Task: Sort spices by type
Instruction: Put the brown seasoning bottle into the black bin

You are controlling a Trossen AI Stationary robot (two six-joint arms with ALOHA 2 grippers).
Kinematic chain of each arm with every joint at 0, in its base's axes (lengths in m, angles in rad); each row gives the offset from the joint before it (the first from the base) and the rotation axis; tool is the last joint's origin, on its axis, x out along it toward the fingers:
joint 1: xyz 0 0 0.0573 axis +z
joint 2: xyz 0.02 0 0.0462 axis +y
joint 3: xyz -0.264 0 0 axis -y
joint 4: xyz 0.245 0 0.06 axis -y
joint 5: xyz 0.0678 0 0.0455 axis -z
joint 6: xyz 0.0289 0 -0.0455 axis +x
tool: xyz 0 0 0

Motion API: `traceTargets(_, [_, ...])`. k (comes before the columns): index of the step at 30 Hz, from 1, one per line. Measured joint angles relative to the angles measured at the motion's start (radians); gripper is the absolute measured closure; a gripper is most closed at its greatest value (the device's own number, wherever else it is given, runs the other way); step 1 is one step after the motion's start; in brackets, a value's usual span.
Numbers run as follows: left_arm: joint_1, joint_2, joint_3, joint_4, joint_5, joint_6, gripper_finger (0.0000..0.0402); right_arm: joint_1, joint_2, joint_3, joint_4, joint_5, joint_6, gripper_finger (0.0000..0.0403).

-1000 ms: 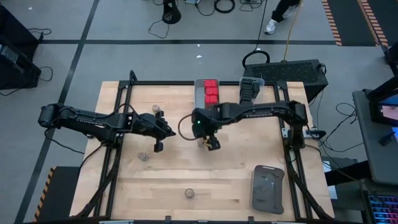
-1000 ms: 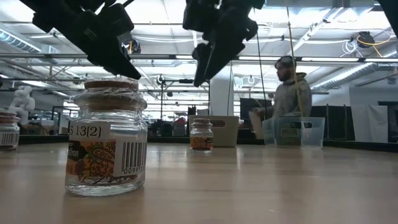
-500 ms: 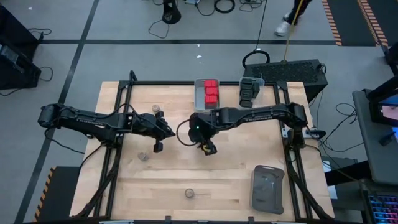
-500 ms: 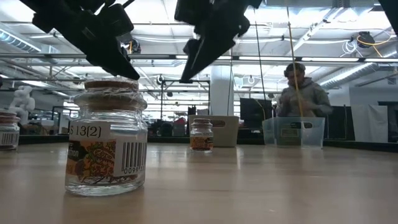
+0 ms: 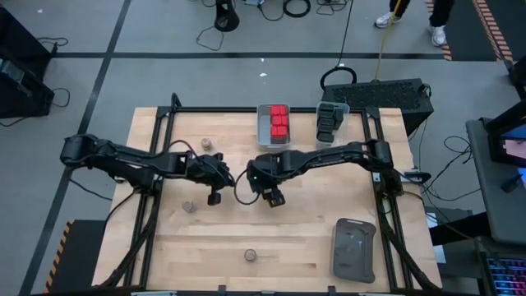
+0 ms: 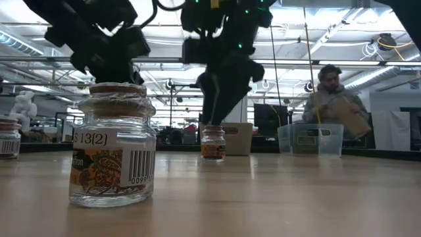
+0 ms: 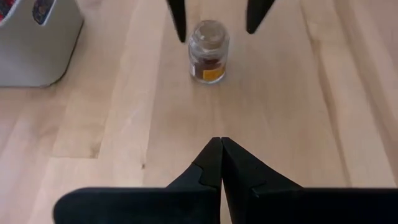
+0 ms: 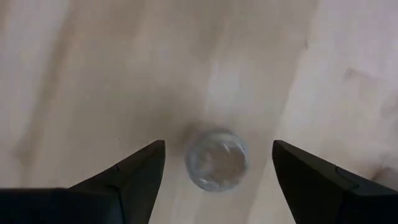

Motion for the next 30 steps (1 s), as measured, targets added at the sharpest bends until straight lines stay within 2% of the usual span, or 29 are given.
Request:
traceTargets(3, [0.001,0.034,0.0,0.042,-0.007,0.0,0.0392,-0.003,0.0,-0.02,0.001,0.022,0.0,0.0124])
traceTargets(15, [0.001,0.045,0.0,0.038,-0.009,0.0,0.0392,-0.009,-0.001,-0.102,0.093,0.016,-0.005,0.0124])
traceTargets(30, [0.002,0.045,0.0,0.04,-0.023,0.008,0.0392,-0.011,0.0,-0.105,0.131,0.016,-0.003,0.0124])
